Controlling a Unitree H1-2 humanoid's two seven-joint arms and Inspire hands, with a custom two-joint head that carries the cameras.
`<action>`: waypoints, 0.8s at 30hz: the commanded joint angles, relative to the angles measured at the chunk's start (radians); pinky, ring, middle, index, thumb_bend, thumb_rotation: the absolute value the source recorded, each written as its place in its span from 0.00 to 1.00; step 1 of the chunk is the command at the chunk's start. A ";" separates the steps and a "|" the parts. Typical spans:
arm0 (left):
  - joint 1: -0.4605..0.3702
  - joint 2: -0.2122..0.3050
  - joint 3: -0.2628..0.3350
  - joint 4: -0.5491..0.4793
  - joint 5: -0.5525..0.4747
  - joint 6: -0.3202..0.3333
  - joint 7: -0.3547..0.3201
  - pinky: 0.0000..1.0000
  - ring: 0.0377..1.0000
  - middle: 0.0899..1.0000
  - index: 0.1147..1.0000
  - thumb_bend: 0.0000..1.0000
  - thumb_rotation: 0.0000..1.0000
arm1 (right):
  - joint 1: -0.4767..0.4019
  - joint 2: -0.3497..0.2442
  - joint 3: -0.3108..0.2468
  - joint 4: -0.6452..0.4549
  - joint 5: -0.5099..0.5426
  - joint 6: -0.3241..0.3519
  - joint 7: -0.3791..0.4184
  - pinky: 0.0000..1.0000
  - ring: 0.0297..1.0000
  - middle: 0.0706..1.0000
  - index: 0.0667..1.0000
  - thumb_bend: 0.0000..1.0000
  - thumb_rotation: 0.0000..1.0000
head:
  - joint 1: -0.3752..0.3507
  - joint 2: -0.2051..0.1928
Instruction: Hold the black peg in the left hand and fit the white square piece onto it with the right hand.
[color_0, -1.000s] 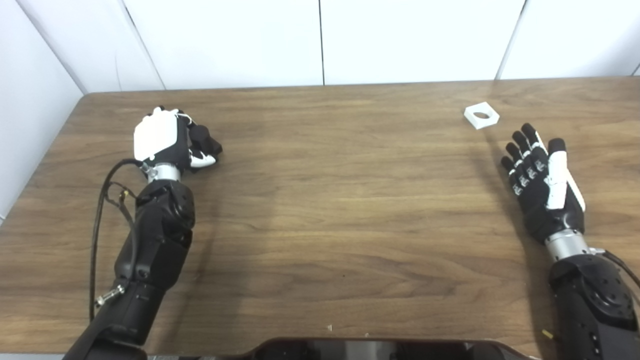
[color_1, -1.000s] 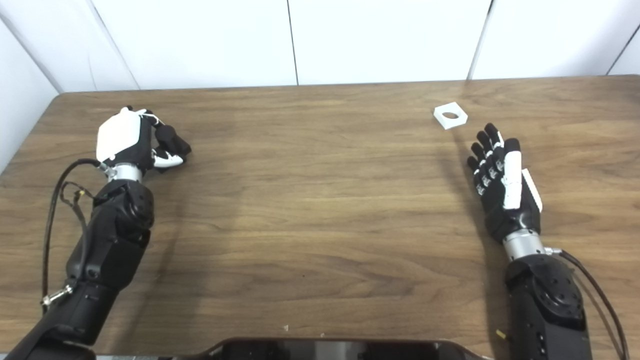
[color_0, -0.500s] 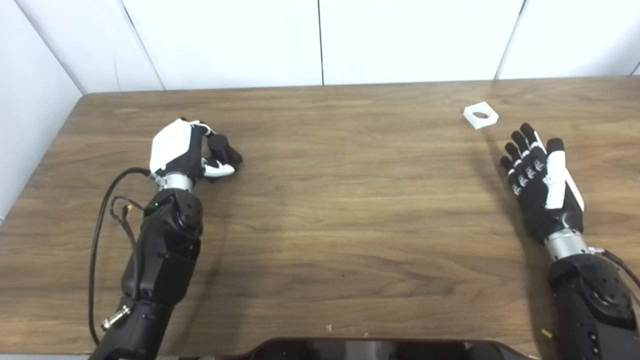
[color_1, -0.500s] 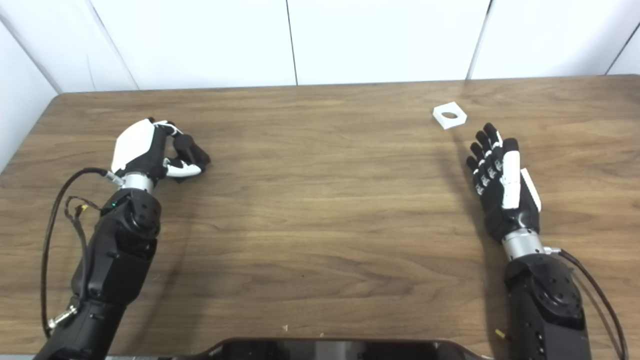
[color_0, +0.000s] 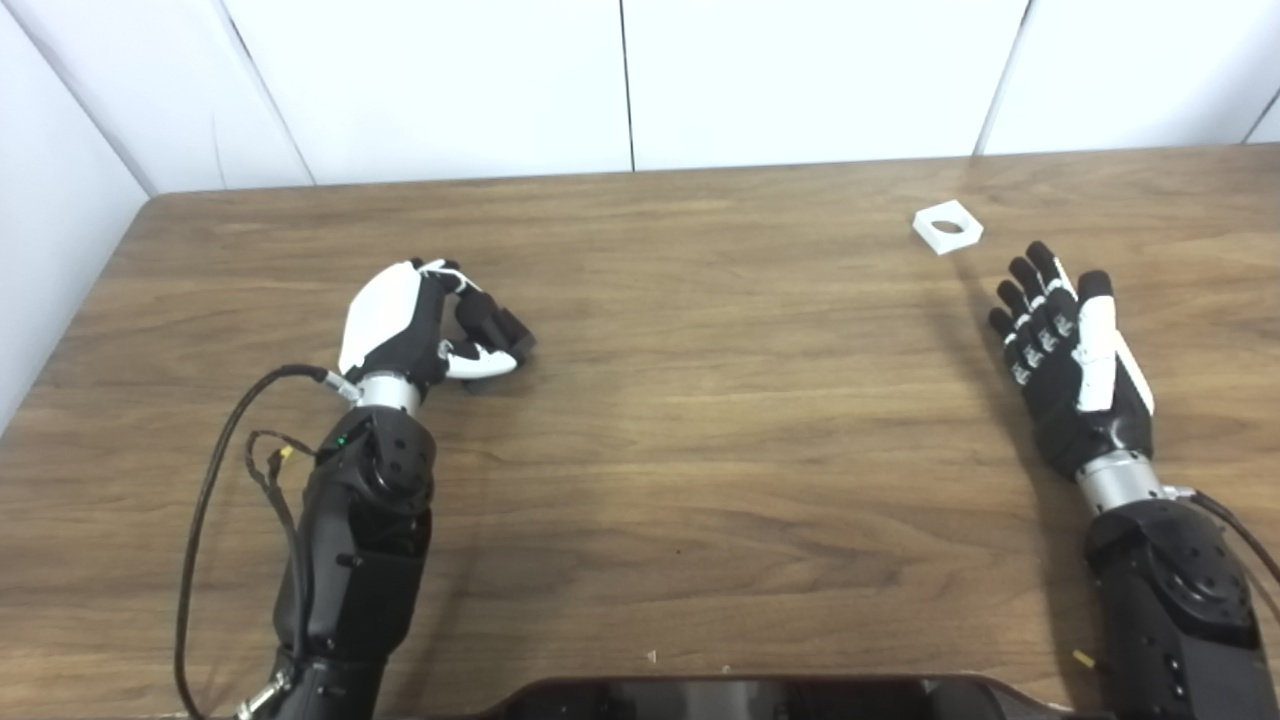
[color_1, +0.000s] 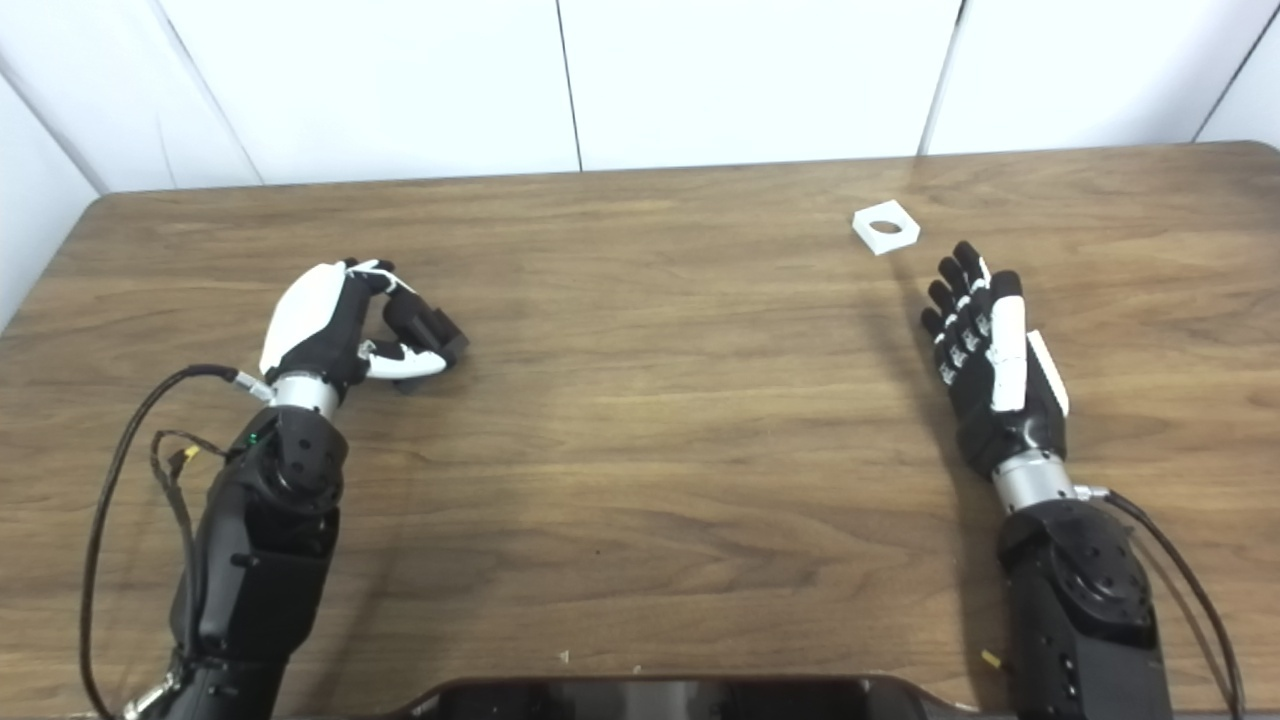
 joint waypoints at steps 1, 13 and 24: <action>-0.014 -0.001 -0.017 -0.058 0.026 -0.003 0.001 1.00 1.00 0.90 0.43 0.52 0.06 | 0.039 0.028 0.007 0.011 0.005 0.005 -0.007 1.00 1.00 1.00 1.00 0.60 1.00 | -0.001 0.000; 0.060 -0.018 -0.179 -0.110 0.057 -0.052 0.060 1.00 1.00 0.90 0.42 0.52 0.07 | 0.044 0.036 0.008 0.007 0.001 0.000 -0.013 1.00 1.00 1.00 1.00 0.61 1.00 | -0.010 0.004; 0.099 -0.031 -0.302 -0.133 0.105 -0.105 0.087 1.00 1.00 0.89 0.42 0.52 0.06 | 0.053 0.042 0.009 0.005 0.001 -0.004 -0.012 1.00 1.00 1.00 1.00 0.62 1.00 | -0.021 0.007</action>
